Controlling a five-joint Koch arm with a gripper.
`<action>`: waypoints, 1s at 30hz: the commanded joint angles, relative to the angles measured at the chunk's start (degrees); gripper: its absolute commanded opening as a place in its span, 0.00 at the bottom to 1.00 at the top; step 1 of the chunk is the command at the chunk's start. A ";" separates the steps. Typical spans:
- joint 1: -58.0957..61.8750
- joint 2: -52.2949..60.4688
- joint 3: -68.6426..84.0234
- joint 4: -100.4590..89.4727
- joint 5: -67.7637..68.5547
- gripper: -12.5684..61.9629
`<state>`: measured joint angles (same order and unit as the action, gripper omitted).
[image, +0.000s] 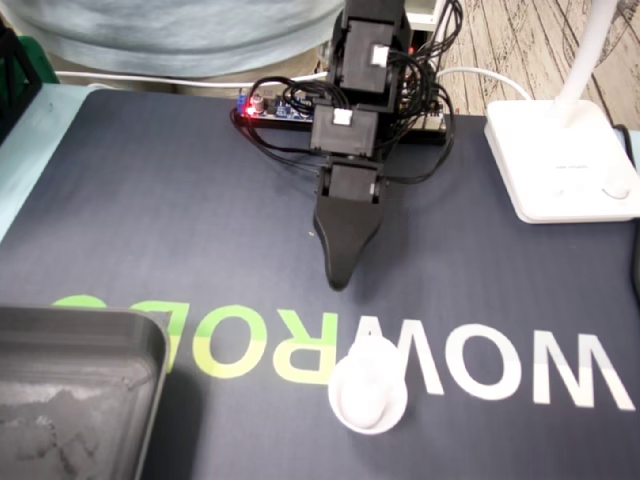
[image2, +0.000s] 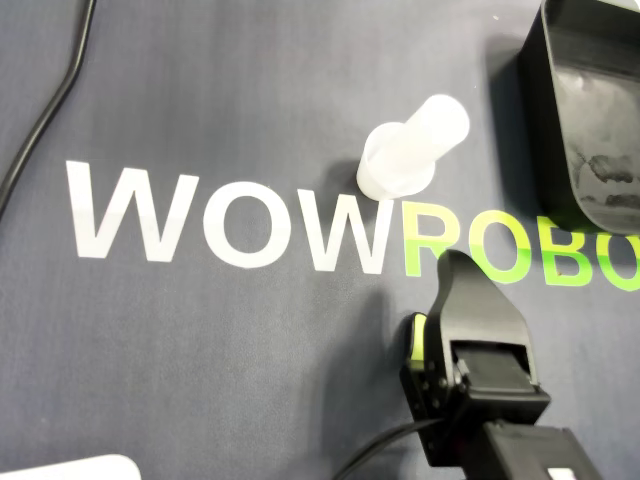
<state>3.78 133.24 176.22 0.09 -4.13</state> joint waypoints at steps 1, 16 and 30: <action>0.00 4.48 1.58 0.35 -0.35 0.63; -0.88 4.48 1.58 0.00 -0.53 0.62; -0.97 4.48 1.32 -1.41 -0.97 0.62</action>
<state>3.43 133.24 176.22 -0.09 -4.48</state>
